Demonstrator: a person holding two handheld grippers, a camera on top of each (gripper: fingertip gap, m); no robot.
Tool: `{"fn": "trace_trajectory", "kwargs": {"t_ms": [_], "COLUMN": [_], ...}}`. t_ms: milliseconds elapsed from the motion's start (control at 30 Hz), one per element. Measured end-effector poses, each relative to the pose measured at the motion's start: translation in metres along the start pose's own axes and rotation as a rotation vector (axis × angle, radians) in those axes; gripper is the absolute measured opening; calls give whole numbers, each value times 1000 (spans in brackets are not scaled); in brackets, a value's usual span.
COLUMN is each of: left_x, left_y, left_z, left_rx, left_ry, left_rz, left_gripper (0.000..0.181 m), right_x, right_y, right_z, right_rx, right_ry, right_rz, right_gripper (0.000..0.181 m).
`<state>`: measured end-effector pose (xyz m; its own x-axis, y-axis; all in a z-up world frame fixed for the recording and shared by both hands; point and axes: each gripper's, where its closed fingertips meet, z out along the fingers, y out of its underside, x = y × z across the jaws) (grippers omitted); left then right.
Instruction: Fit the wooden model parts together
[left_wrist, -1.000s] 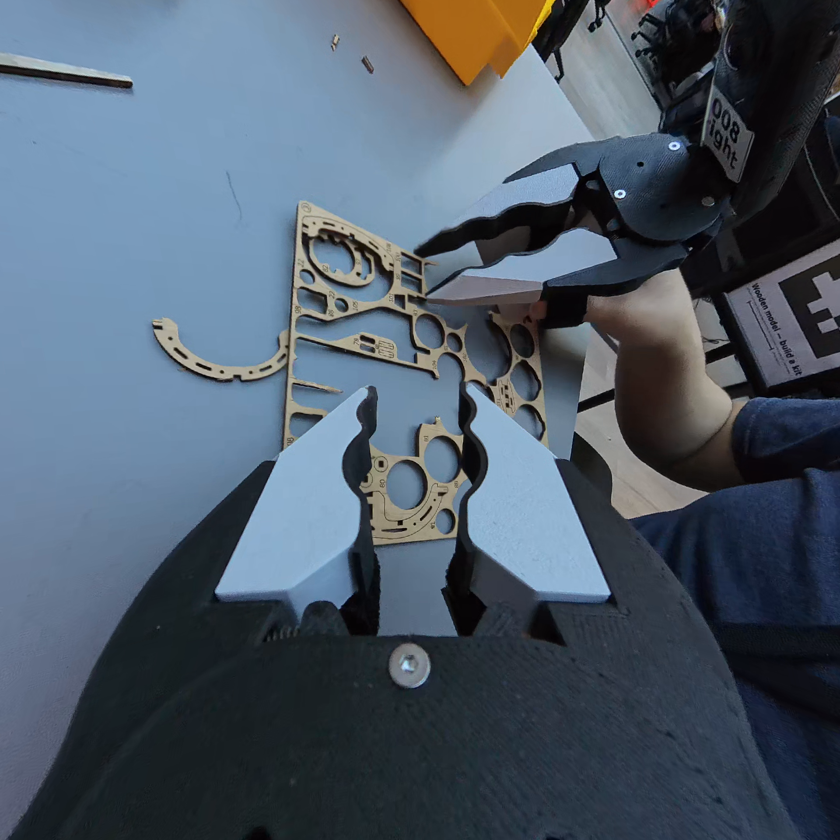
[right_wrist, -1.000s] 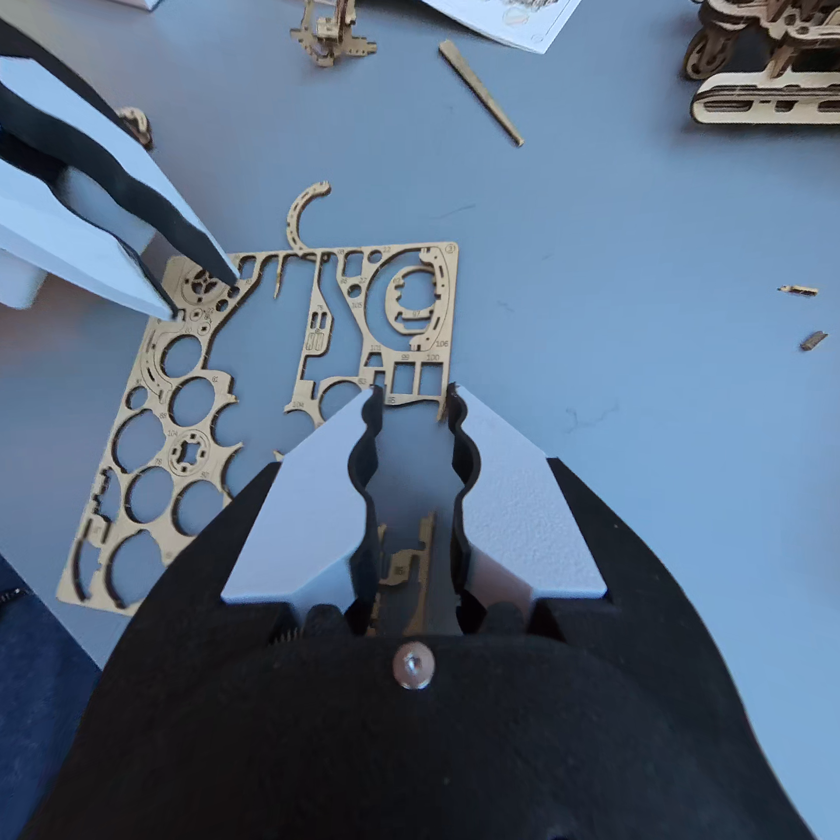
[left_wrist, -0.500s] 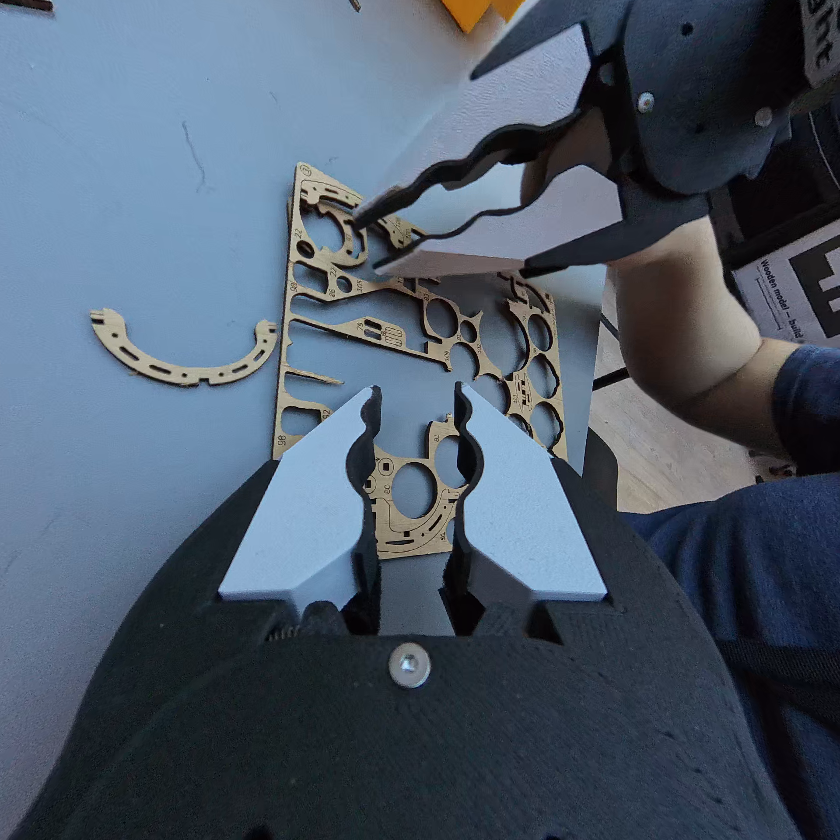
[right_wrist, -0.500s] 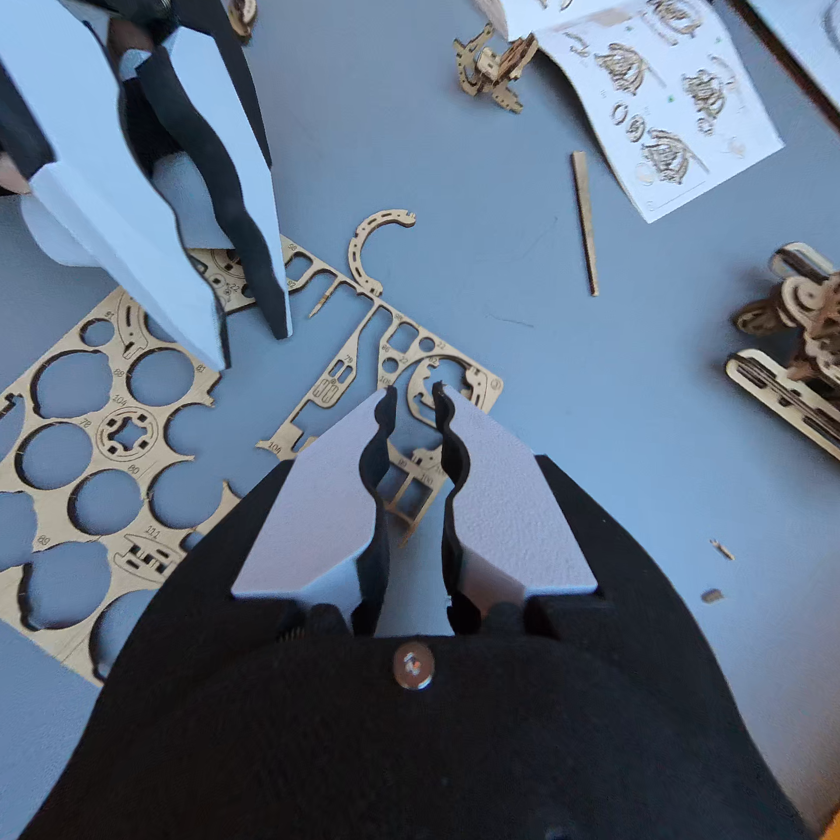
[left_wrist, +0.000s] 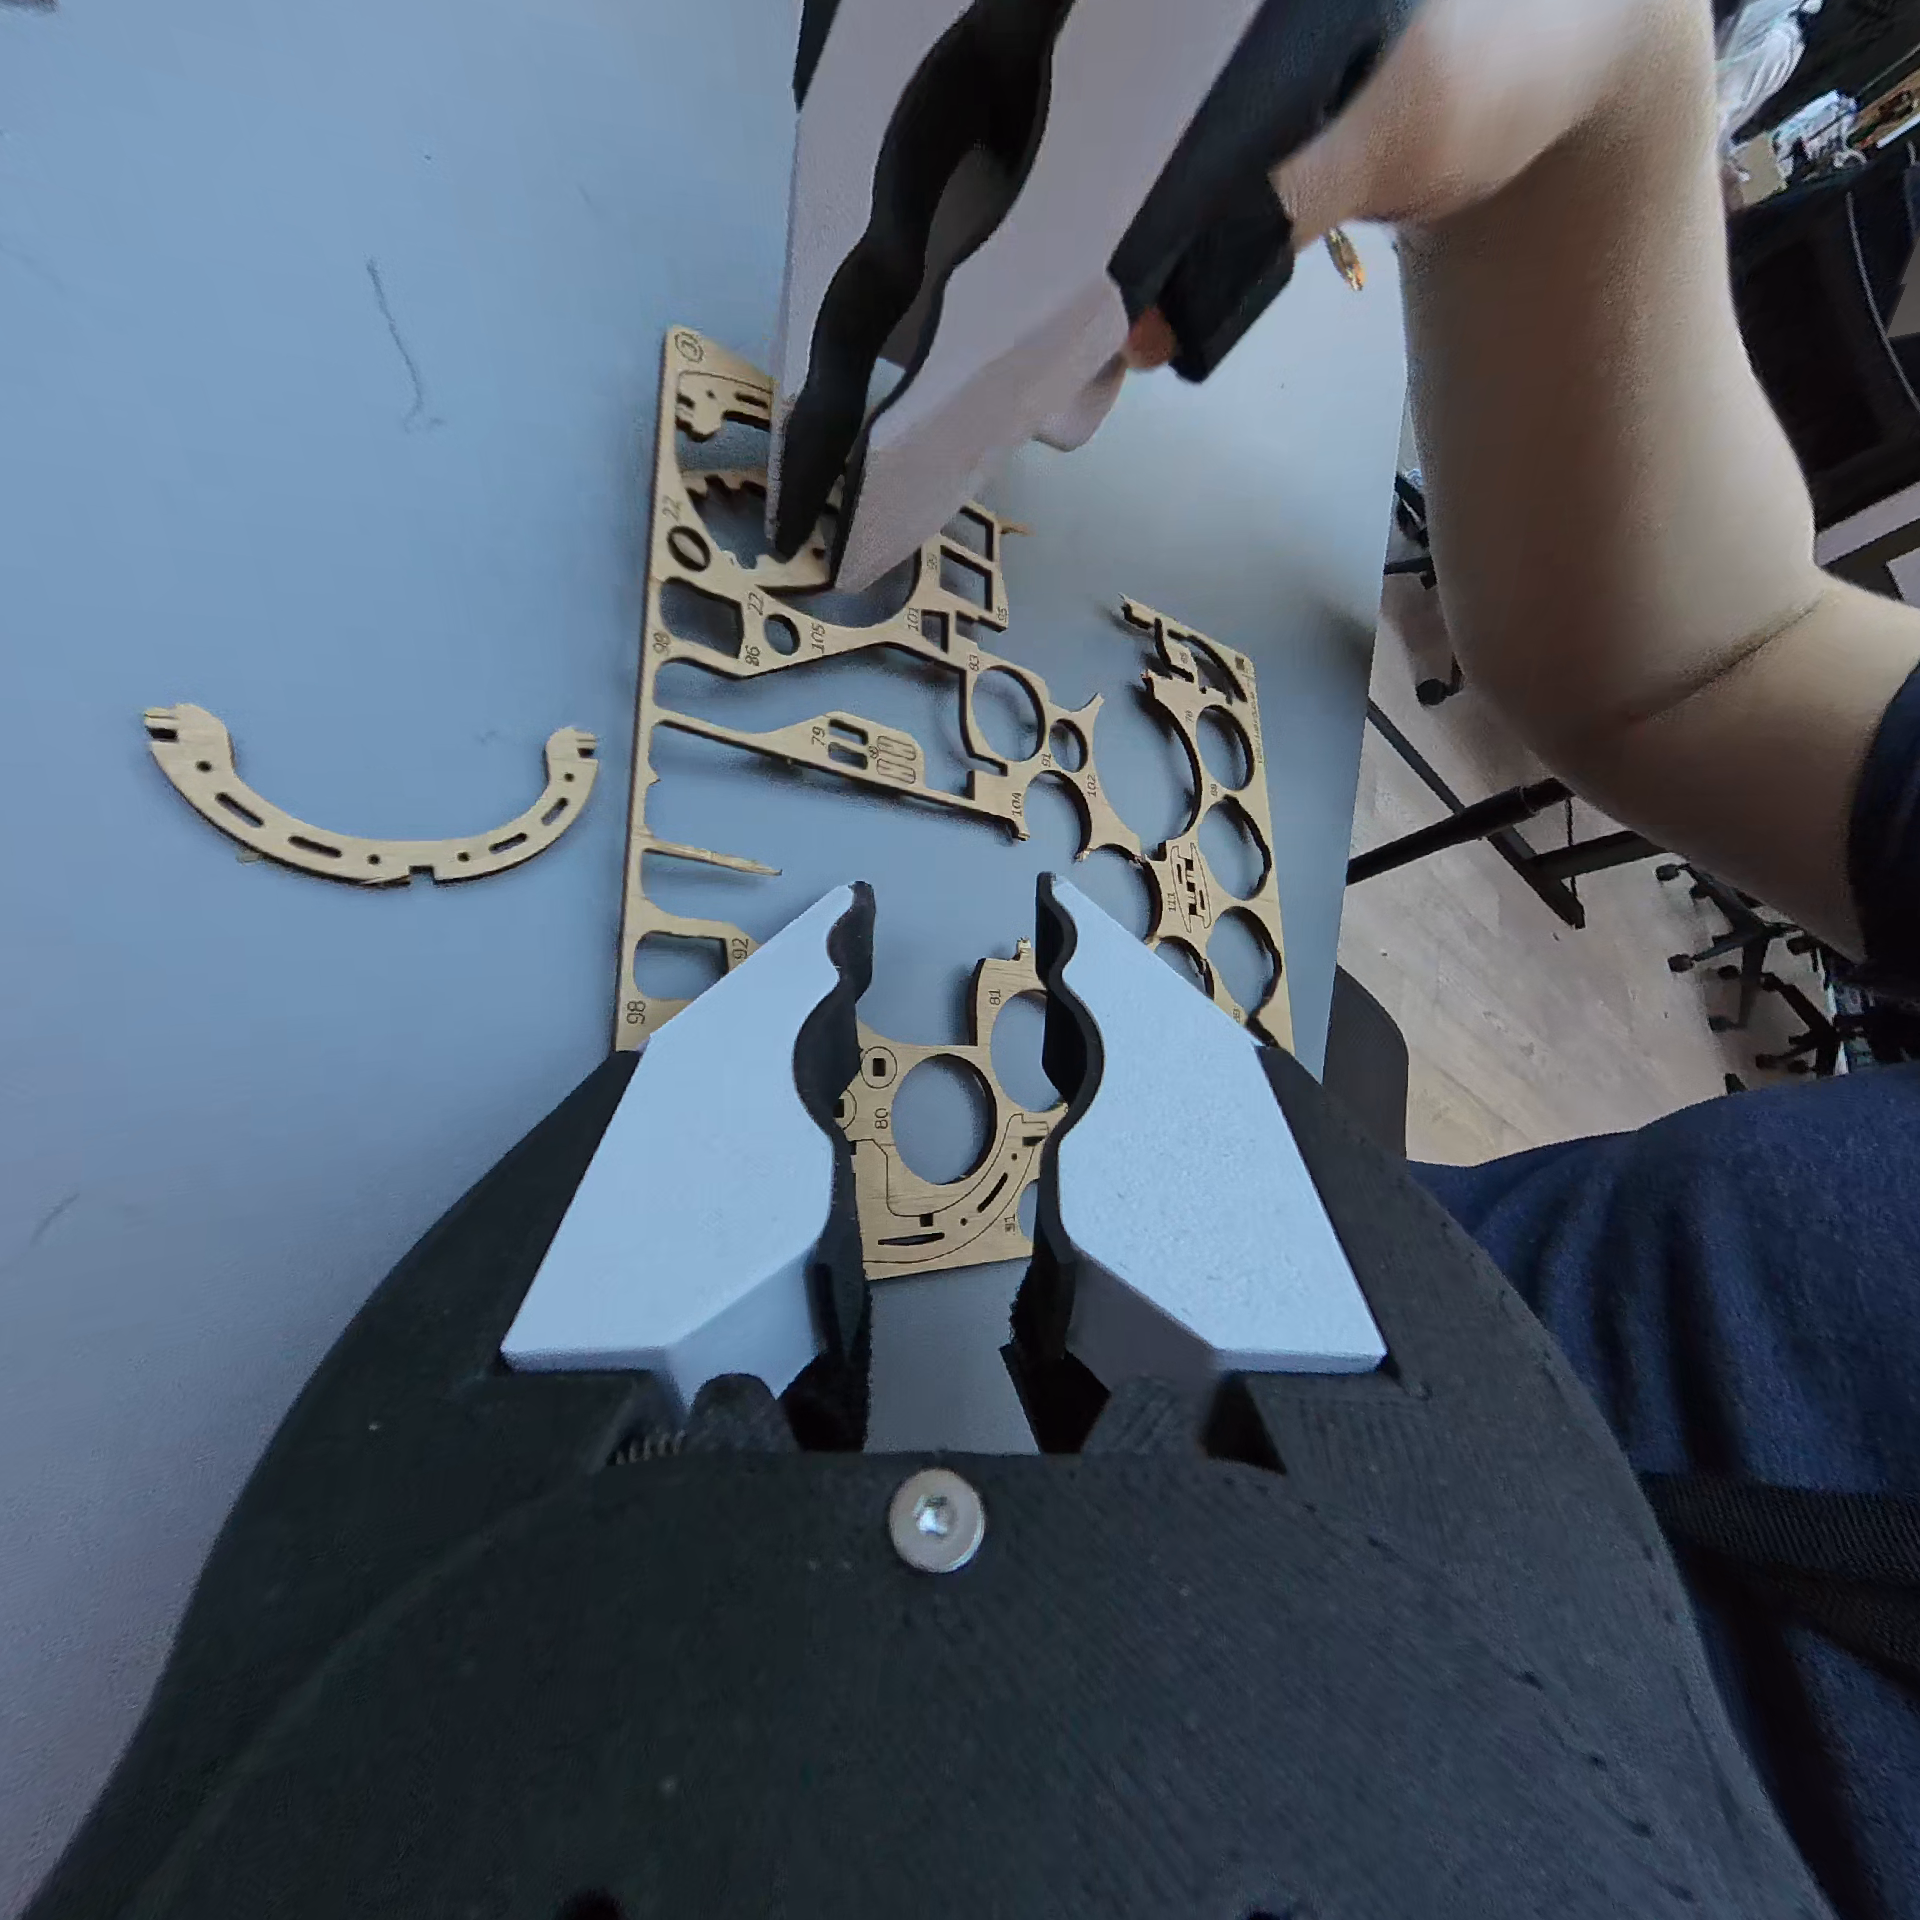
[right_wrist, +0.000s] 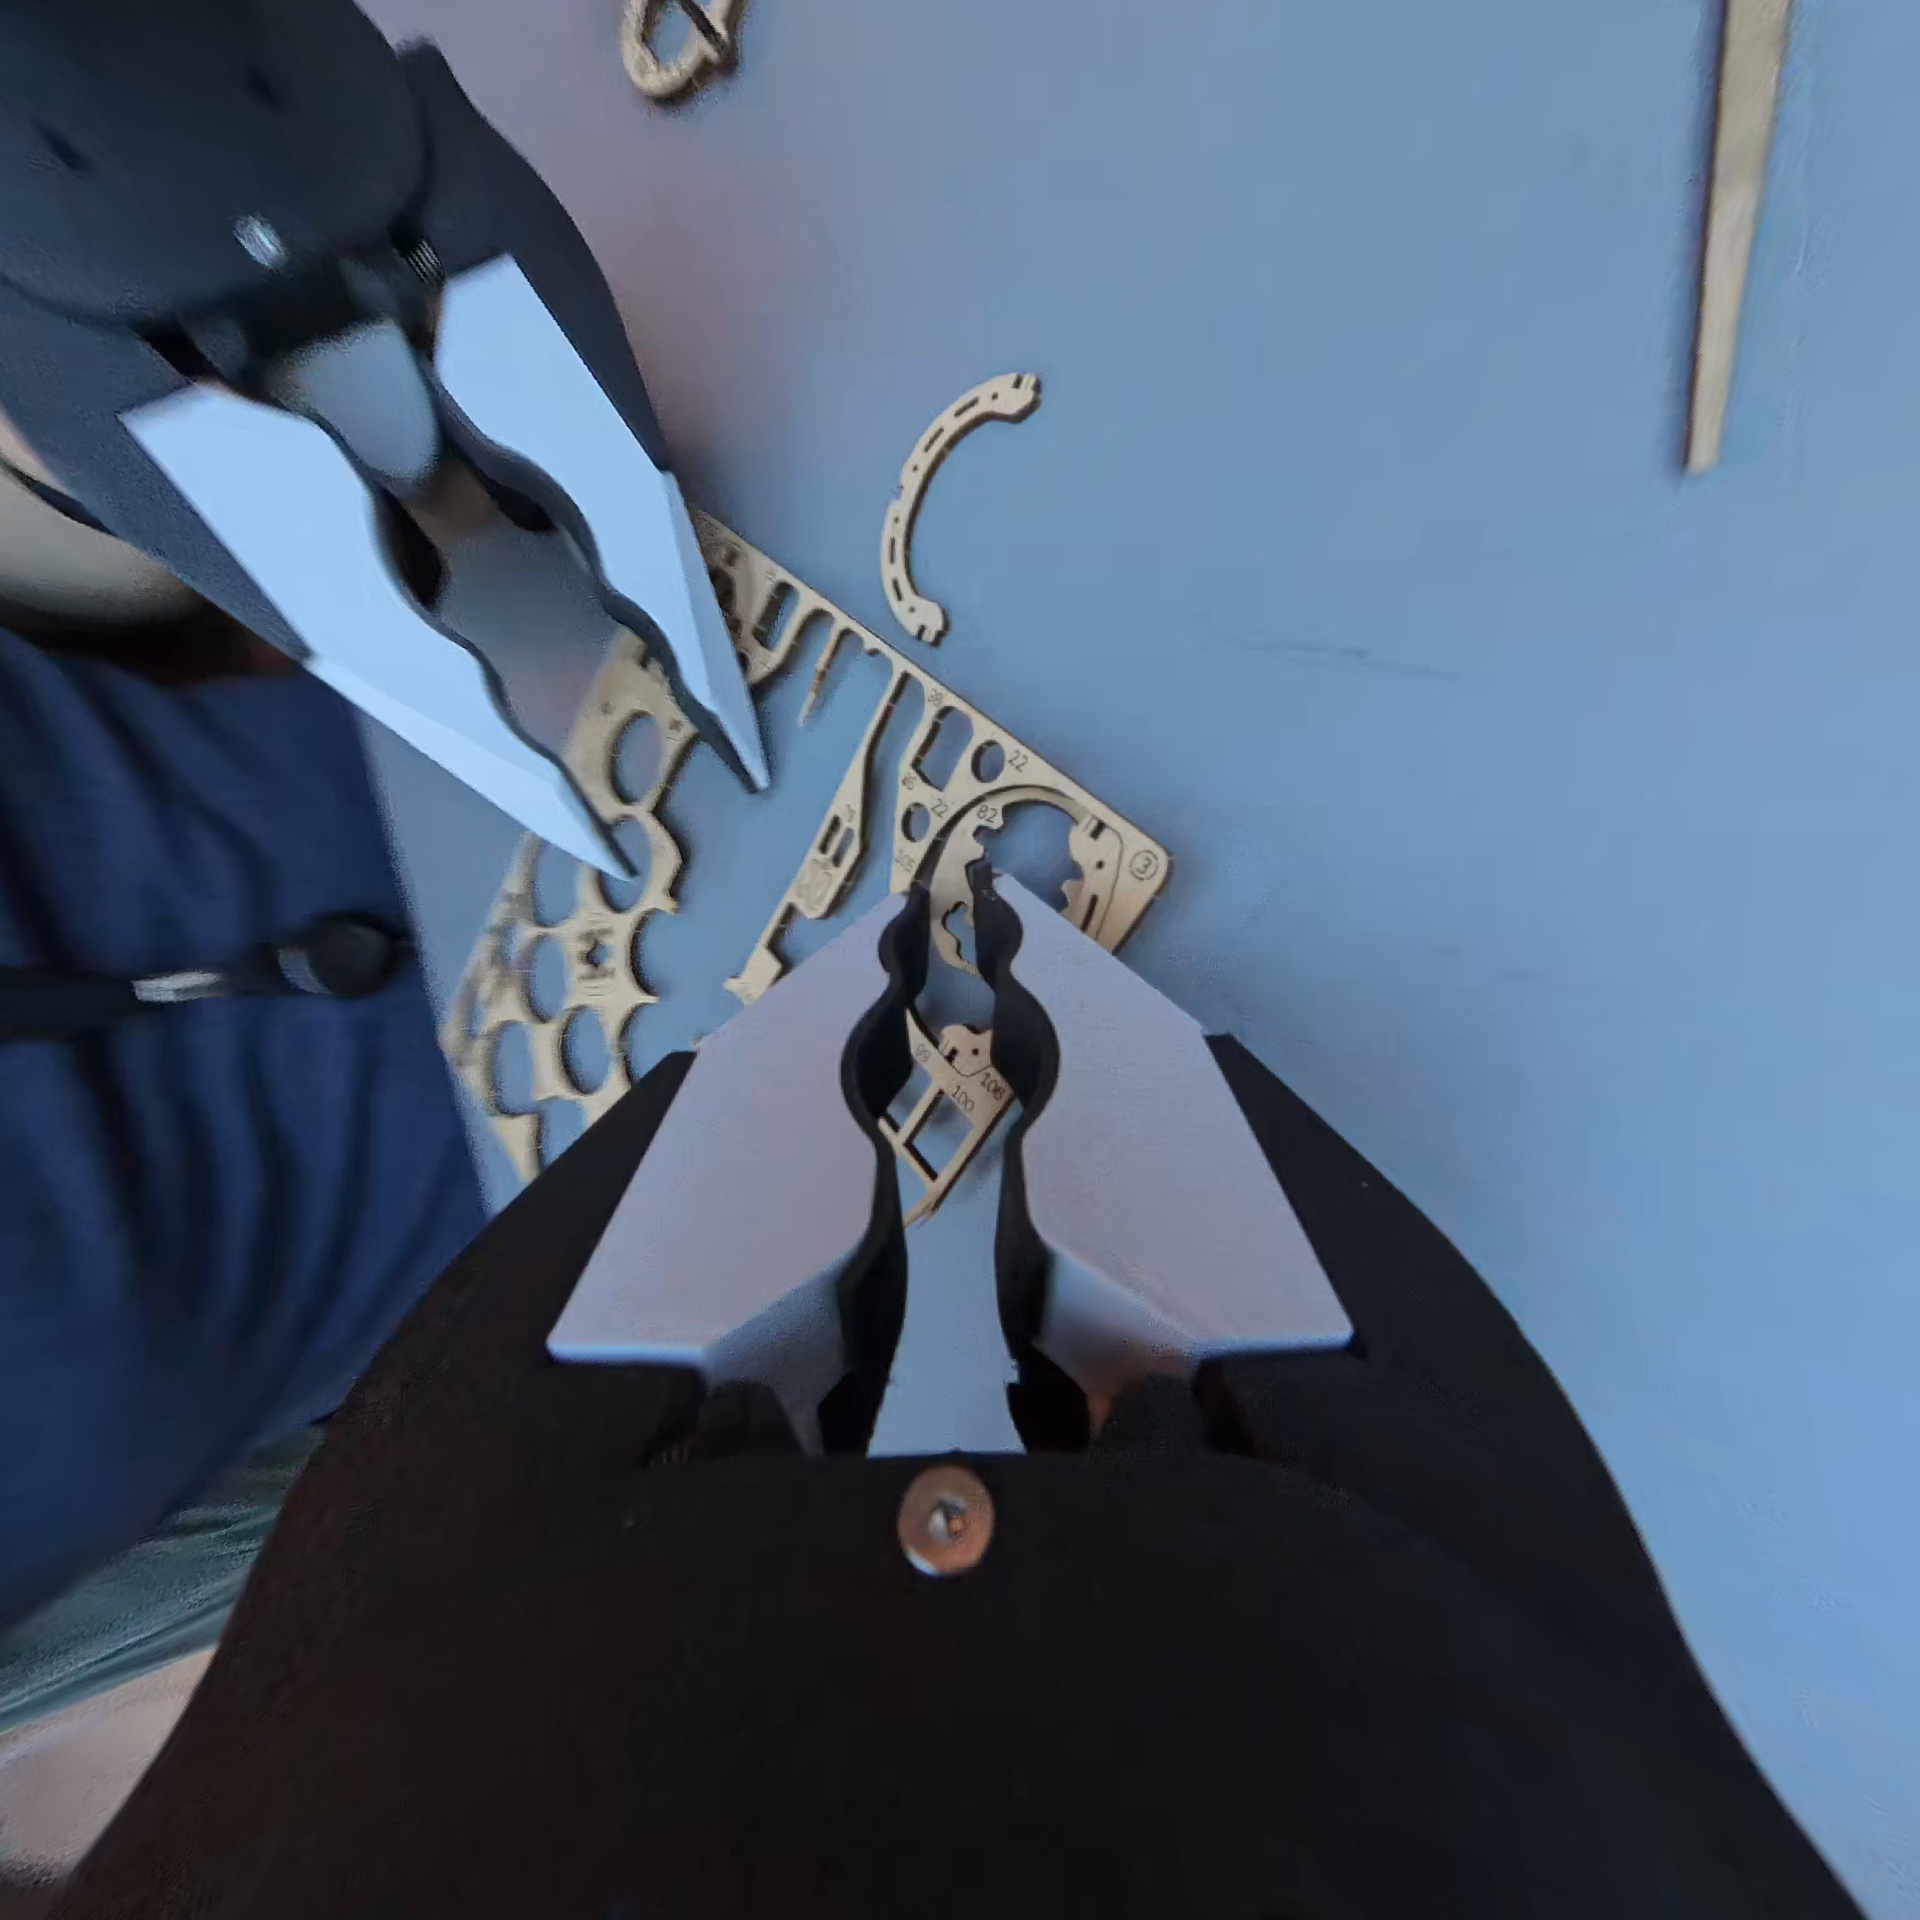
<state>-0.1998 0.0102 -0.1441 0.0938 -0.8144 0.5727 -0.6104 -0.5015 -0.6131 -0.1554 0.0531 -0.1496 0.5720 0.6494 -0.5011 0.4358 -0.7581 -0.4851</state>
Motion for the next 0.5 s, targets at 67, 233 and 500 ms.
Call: {"fn": "trace_trajectory", "kwargs": {"t_ms": [67, 233, 500], "left_x": [2, 2, 1], "left_y": [1, 3, 4], "left_z": [1, 4, 4], "left_rx": [-4, -11, -23], "left_ry": [5, 27, 25], "left_rz": [4, -3, -14], "left_gripper": [29, 12, 11], "right_x": [-9, -19, -28], "right_y": [0, 11, 8], "right_z": [-9, -21, -34], "right_rx": [46, 100, 155], "right_ry": [-196, -600, -436], "right_rz": [136, 390, 128], "right_gripper": [8, 7, 0]}}
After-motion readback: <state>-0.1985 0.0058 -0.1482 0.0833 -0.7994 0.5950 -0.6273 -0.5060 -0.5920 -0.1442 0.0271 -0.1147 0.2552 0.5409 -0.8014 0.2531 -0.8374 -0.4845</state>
